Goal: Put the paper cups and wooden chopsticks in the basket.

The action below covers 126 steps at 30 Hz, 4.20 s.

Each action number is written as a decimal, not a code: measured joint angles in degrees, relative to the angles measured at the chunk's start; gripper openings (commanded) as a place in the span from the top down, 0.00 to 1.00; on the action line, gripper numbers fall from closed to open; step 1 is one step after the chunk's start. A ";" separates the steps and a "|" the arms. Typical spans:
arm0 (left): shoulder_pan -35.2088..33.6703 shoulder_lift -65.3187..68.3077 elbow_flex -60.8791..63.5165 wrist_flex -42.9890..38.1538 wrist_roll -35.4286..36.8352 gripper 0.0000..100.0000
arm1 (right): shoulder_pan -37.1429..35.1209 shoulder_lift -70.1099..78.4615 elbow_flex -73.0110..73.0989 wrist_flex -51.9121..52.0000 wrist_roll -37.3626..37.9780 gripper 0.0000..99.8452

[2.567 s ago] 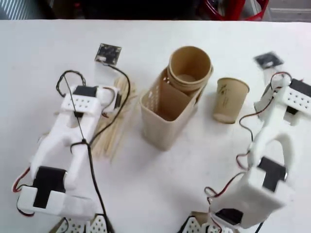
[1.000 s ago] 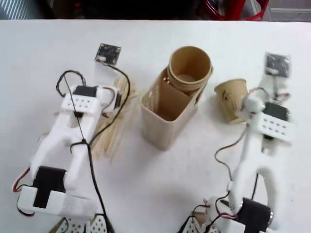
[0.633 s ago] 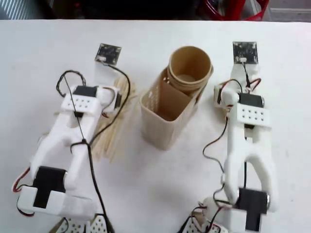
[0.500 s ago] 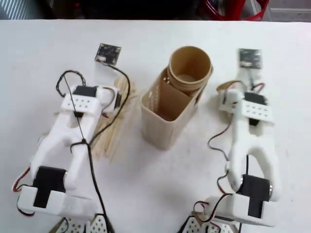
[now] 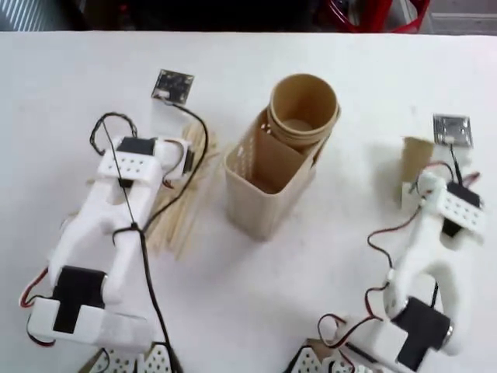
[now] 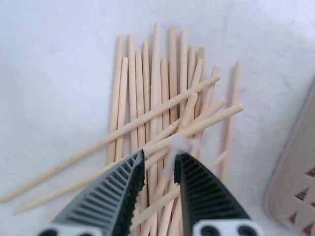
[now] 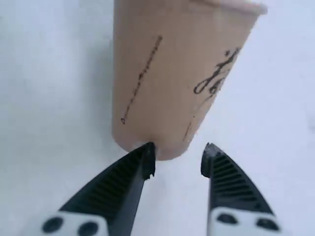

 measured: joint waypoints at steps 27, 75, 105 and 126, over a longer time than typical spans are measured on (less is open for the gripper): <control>0.00 0.00 0.00 0.00 0.00 0.88 | 6.51 -43.96 2.90 16.44 -0.79 0.81; 0.00 0.00 0.00 0.00 0.00 0.88 | -15.30 -15.82 -60.92 38.51 -22.24 0.98; 0.00 0.00 0.00 0.00 0.00 0.88 | -35.34 -0.70 -61.71 34.73 -28.22 0.88; 0.00 0.00 0.00 0.00 0.00 0.88 | -34.81 11.96 -55.82 33.85 -28.22 0.88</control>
